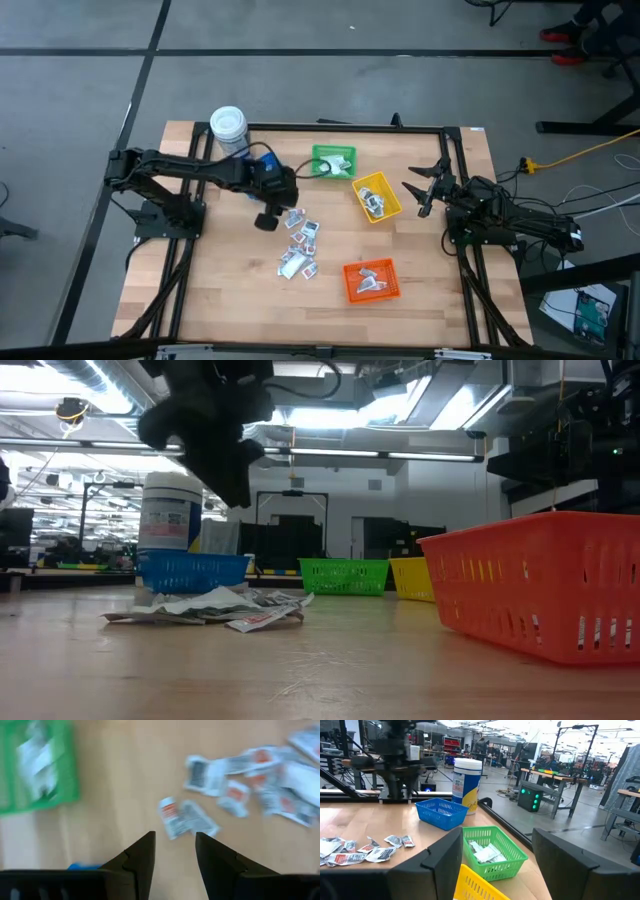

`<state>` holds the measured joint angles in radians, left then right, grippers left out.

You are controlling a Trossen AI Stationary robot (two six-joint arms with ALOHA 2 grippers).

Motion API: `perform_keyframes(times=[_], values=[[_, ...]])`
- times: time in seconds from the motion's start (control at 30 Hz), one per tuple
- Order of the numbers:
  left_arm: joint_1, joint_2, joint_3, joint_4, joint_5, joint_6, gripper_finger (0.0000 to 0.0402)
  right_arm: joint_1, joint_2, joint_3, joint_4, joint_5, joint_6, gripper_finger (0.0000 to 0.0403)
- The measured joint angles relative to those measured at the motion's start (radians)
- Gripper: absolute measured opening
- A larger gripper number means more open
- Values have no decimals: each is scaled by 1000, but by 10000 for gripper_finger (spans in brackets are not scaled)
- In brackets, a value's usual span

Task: Pick & Place First Aid Supplies
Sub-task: Put the white ointment pack into the orange bin

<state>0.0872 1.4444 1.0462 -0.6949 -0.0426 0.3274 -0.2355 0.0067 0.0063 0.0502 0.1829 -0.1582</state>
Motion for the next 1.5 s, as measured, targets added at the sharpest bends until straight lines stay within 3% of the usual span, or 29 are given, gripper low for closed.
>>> perform_keyframes(times=[0.57,1.1,1.5], values=[[-76,128,-7,50,26,139,131,0,0,0,0,0,0,236],[-74,245,-7,72,34,-344,128,0,0,0,0,0,0,236],[-59,294,-8,80,-16,-587,127,0,0,0,0,0,0,236]])
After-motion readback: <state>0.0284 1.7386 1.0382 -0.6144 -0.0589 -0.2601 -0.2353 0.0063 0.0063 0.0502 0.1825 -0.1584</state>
